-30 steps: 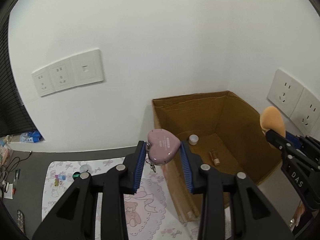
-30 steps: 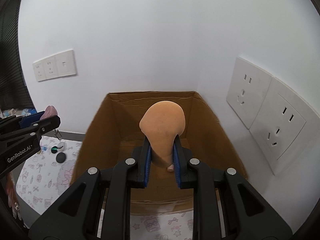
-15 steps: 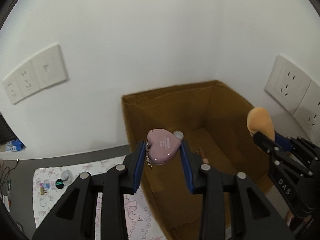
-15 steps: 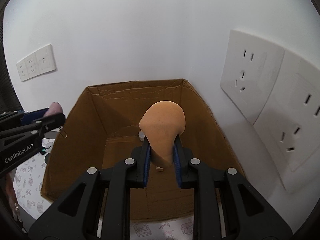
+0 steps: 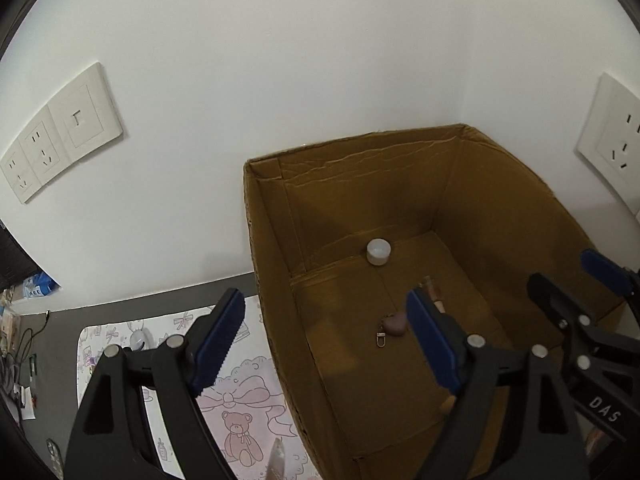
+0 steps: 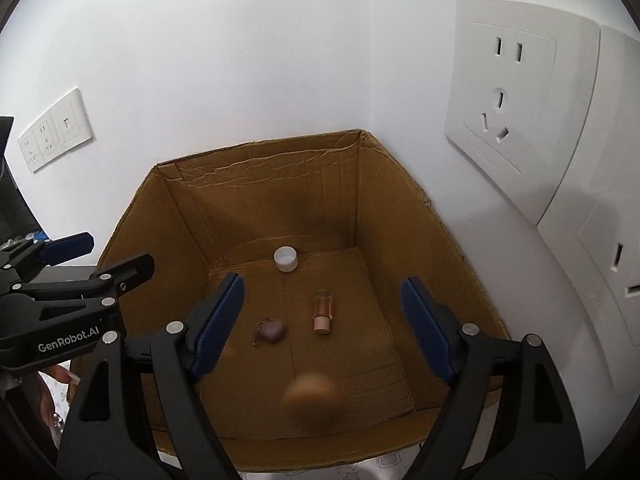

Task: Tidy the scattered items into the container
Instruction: 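Open both grippers to drop the sponge and heart case into the box, then withdraw both tools from the box back toward the mat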

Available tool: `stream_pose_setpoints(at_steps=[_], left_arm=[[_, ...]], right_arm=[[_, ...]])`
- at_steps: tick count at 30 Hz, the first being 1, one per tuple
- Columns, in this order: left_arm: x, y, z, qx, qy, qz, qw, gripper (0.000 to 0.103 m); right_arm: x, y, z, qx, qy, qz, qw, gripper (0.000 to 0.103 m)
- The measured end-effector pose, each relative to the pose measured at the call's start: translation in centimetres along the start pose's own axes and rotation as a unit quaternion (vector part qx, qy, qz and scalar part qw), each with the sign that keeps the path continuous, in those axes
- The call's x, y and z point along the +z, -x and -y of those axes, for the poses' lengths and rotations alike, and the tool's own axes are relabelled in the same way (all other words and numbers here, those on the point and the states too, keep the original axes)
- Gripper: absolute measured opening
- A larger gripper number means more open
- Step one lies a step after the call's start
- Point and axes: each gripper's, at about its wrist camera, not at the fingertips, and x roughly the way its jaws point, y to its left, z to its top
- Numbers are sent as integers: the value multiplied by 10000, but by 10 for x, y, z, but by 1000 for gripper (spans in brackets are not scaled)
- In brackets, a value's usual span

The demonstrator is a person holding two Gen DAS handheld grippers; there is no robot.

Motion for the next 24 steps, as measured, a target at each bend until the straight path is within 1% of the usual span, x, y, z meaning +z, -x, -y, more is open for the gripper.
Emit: stream_pose_setpoints(at_steps=[16,24], left_arm=[[-5,11,-5,-42,10,59,10000,82],[-8,27,-12,-35,74,220,9997,82]], right_arm=[[2,6,-1,8,-32,1,10000,83],[3,19,-1,-25,-6,103,9999,83]])
